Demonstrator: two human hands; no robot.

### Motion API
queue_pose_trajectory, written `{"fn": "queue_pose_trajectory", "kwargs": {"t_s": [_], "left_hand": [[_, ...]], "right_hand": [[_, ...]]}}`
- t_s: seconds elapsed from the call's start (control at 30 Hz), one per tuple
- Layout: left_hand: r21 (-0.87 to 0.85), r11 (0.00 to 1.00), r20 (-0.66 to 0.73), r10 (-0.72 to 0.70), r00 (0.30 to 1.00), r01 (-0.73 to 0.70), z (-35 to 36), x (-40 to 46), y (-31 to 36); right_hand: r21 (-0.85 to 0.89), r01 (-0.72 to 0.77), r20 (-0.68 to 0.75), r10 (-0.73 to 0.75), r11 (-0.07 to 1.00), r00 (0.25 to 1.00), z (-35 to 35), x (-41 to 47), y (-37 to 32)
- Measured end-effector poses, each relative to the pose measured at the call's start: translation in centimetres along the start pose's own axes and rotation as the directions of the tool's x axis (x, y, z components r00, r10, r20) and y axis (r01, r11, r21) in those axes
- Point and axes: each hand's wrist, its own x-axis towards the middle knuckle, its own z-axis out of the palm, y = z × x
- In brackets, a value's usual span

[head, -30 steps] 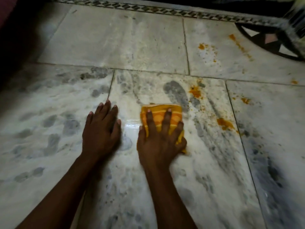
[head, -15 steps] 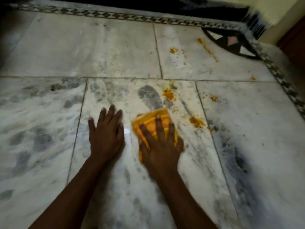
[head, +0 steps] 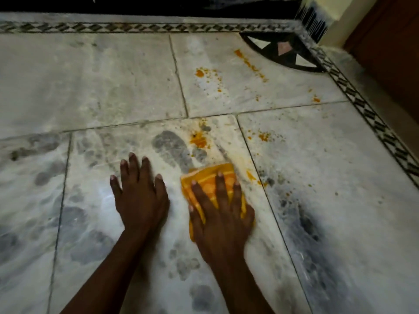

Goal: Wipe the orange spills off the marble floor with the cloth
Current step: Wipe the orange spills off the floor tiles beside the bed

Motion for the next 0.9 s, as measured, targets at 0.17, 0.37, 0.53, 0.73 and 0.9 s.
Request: {"fn": "queue_pose_trajectory", "kwargs": {"t_s": [0.17, 0.37, 0.53, 0.73, 0.9], "left_hand": [[0.046, 0.999, -0.012, 0.000, 1.000, 0.001, 0.2, -0.3, 0.0], [0.064, 0.996, -0.010, 0.057, 0.998, -0.056, 0.6, -0.3, 0.6], [0.071, 0.995, -0.004, 0.074, 0.997, -0.074, 1.0, 0.1, 2.0], [0.124, 0.986, -0.024, 0.117, 0.993, -0.113, 1.4, 0.0, 2.7], [0.102, 0.988, -0.037, 0.124, 0.992, -0.120, 0.7, -0.1, 2.8]], "right_hand": [[-0.062, -0.183, 0.021, 0.185, 0.981, 0.983, -0.5, 3.2, 6.8], [-0.019, -0.262, -0.001, 0.262, 0.965, 0.965, 1.0, 6.6, 3.7], [-0.050, -0.036, 0.009, 0.037, 0.998, 0.999, -1.6, -1.4, 9.2], [0.006, -0.466, -0.104, 0.464, 0.885, 0.880, -0.3, 4.4, 9.3], [0.003, 0.060, -0.015, -0.060, 0.998, 0.998, -1.7, -3.4, 6.3]]}}
